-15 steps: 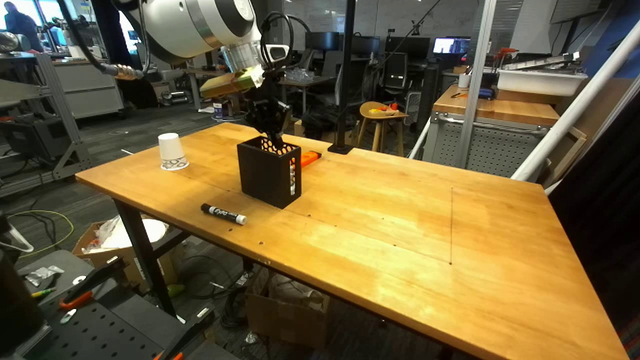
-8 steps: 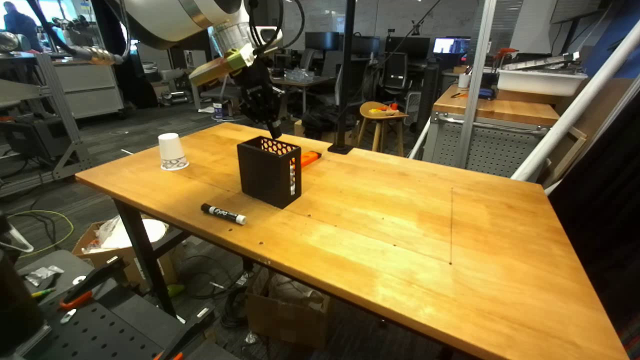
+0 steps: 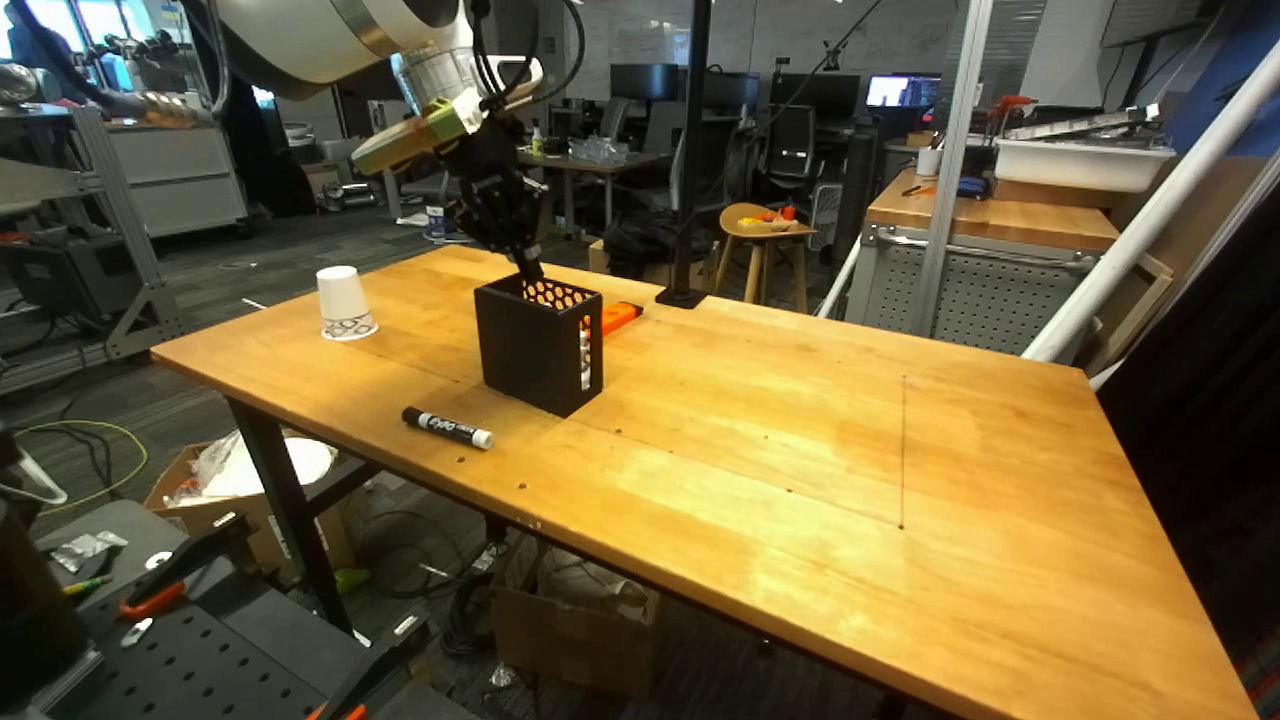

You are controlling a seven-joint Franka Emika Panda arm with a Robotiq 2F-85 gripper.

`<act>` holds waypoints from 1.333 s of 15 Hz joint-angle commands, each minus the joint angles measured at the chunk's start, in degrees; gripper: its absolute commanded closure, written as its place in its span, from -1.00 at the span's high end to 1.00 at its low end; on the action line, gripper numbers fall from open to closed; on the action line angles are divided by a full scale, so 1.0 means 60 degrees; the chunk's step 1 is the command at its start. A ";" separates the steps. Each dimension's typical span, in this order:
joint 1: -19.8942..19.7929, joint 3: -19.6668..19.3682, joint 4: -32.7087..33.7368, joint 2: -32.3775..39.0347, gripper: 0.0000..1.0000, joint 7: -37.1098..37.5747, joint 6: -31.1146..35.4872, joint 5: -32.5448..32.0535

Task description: Put the towel inside the box

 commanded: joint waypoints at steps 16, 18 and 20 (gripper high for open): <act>-0.0284 -0.0048 0.0426 0.1057 -0.94 -0.0200 0.0584 0.0037; -0.0268 -0.0073 0.0469 0.1194 -0.94 -0.0233 0.0597 0.0068; -0.0254 -0.0090 0.0518 0.1305 -0.94 -0.0270 0.0603 0.0113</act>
